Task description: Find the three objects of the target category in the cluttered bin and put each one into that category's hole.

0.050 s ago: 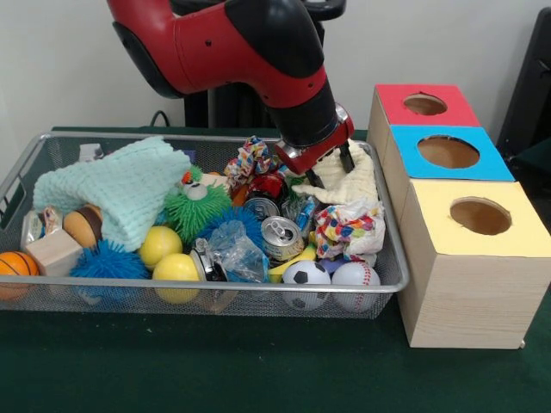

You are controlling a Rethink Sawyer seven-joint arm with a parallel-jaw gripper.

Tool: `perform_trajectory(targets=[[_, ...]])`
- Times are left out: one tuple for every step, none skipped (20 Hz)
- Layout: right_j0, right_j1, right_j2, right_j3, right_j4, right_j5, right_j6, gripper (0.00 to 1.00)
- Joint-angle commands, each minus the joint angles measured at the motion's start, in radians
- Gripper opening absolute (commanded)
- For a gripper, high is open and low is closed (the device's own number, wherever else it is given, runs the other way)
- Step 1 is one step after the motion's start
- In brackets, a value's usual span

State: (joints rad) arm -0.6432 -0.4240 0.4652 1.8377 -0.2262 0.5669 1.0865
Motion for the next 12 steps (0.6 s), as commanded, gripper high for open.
perform_trajectory(targets=[[-0.005, -0.001, -0.025, -0.037, -0.047, 0.058, 0.048, 1.0], [-0.005, -0.002, -0.025, -0.037, -0.047, 0.059, 0.048, 1.0], [-0.004, 0.001, -0.026, -0.039, -0.047, 0.061, 0.047, 1.0], [-0.003, 0.004, -0.028, -0.04, -0.049, 0.061, 0.047, 1.0], [-0.004, 0.008, -0.028, -0.041, -0.051, 0.056, 0.045, 1.0], [-0.004, 0.016, -0.03, -0.042, -0.054, 0.05, 0.044, 1.0], [-0.005, 0.024, -0.031, -0.043, -0.058, 0.044, 0.043, 1.0], [-0.006, 0.033, -0.031, -0.045, -0.061, 0.034, 0.041, 1.0], [-0.007, 0.047, -0.029, -0.049, -0.065, 0.019, 0.039, 1.0], [-0.008, 0.058, -0.028, -0.052, -0.069, 0.005, 0.037, 1.0], [-0.013, 0.063, -0.022, -0.05, -0.073, -0.006, 0.034, 1.0], [-0.016, 0.066, -0.018, -0.049, -0.076, -0.016, 0.032, 1.0]])
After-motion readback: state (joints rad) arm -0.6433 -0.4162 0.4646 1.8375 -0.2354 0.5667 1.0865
